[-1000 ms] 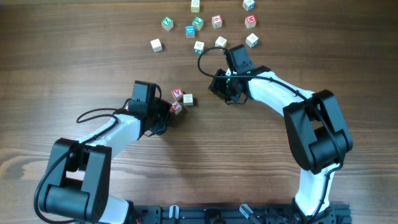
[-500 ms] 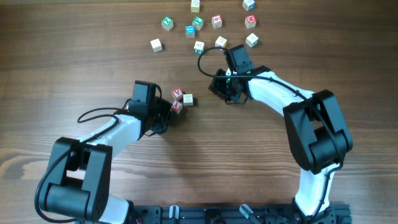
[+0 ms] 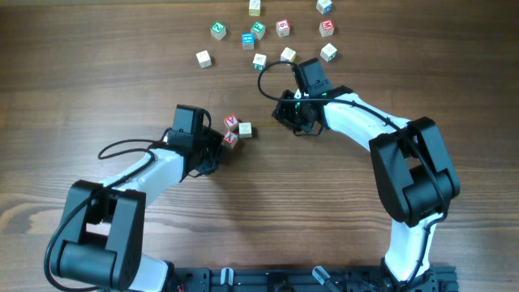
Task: Form a circle
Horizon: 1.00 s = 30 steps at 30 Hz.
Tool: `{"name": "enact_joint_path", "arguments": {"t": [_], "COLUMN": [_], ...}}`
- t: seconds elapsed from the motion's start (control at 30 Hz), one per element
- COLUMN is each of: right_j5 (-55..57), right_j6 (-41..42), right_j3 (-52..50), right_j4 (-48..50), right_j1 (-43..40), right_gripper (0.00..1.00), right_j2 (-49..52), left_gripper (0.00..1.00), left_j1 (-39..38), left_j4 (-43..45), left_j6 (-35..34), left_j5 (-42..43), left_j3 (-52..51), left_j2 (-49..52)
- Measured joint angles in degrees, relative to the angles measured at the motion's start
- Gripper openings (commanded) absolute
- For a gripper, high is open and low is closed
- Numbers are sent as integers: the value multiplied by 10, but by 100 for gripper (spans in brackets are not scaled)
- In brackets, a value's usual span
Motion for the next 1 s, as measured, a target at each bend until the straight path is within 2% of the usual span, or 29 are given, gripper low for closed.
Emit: {"name": "enact_joint_path", "arguments": {"t": [0.53, 1.0], "right_j5": [0, 0], "right_j6": [0, 0], "right_j3": [0, 0], "right_j4": [0, 0], "right_j1": [0, 0], "right_gripper": [30, 30], "right_j2": [0, 0], "left_gripper": [4, 4], "left_j1": [0, 1], "left_j4": [23, 16], "left_j6": [2, 2], "left_j5": [-60, -26], "left_j3": [-1, -1], "left_j2": [-1, -1]}}
